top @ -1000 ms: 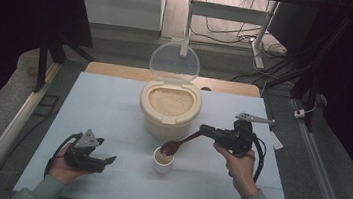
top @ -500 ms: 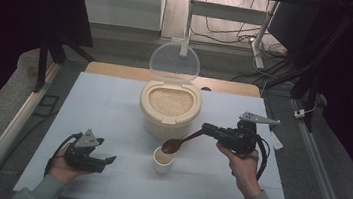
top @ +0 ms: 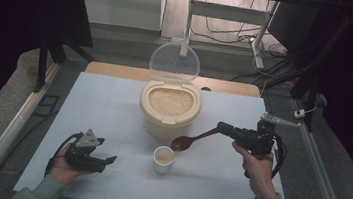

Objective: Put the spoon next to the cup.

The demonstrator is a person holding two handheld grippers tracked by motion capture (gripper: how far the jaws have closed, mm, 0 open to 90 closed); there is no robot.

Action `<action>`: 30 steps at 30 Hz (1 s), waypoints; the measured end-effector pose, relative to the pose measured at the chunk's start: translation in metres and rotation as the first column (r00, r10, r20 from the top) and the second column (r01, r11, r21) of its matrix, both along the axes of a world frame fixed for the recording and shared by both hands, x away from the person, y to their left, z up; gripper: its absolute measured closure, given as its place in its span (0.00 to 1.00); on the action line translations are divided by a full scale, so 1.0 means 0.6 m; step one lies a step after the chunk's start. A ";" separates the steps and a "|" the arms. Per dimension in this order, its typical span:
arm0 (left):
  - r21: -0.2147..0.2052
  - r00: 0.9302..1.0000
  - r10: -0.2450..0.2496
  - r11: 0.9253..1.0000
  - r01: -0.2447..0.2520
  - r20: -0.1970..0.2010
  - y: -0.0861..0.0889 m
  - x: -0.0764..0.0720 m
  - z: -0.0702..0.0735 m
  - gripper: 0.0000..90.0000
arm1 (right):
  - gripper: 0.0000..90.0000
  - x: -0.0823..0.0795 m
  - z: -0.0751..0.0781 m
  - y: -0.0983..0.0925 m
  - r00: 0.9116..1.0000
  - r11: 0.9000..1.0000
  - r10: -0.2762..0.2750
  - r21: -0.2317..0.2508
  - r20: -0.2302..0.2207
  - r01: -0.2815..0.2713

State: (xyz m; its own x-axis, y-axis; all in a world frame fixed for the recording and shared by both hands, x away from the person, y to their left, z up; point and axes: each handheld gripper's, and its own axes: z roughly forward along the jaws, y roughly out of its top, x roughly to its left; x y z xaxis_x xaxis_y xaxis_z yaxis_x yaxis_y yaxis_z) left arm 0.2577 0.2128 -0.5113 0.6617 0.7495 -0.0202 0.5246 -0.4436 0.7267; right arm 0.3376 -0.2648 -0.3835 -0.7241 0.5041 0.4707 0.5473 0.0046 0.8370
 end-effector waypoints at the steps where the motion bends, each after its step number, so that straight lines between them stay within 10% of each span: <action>1: 0.000 1.000 -0.001 1.000 0.001 0.000 0.000 0.000 0.000 0.24 | 0.92 -0.001 0.000 -0.002 1.000 1.000 0.001 -0.001 -0.001 -0.001; 13: 0.003 1.000 -0.004 1.000 0.004 -0.001 -0.001 0.001 -0.001 0.24 | 0.92 -0.005 -0.011 -0.024 0.995 0.995 0.046 -0.086 -0.089 -0.053; 30: 0.006 1.000 -0.007 1.000 0.007 -0.006 -0.001 0.002 -0.002 0.24 | 0.92 -0.002 -0.080 0.042 0.954 0.946 0.189 -0.218 -0.234 -0.241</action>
State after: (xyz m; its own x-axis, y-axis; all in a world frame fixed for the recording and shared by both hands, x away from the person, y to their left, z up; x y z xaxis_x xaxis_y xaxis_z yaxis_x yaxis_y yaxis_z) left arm 0.2590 0.2122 -0.5122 0.6670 0.7448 -0.0196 0.5256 -0.4517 0.7209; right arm 0.3363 -0.2395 -0.4315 -0.7272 0.4641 0.5057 0.6716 0.3286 0.6641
